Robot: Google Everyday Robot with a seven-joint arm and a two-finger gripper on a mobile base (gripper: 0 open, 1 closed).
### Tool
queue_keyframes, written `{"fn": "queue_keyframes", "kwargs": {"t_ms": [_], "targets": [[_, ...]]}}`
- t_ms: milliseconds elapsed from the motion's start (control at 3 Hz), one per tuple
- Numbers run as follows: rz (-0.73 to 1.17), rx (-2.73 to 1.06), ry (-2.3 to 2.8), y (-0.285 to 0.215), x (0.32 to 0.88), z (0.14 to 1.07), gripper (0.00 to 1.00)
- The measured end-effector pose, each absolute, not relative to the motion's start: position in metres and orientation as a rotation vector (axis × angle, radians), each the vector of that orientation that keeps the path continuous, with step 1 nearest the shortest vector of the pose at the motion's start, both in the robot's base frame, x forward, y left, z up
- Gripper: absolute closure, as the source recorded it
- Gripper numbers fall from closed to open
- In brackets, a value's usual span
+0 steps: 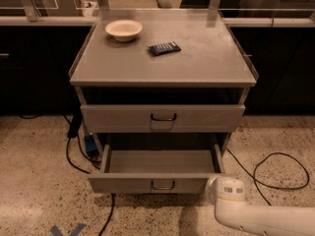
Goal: Close middle drawer
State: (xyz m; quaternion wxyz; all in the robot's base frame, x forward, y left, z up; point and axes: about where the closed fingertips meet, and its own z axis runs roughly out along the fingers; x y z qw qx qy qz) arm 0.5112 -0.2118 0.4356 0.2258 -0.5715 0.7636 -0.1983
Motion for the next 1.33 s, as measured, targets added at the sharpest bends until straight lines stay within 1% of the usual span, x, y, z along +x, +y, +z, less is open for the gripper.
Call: {"fn": "queue_keyframes", "kwargs": {"t_ms": [667, 1000, 1333], "targets": [[-0.453, -1.611, 2.069, -0.205, 0.537, 0.421, 1.00], [-0.469, -1.589, 2.061, -0.209, 0.555, 0.415, 1.00], [-0.638, -1.594, 1.999, -0.223, 0.602, 0.408, 1.00]]}}
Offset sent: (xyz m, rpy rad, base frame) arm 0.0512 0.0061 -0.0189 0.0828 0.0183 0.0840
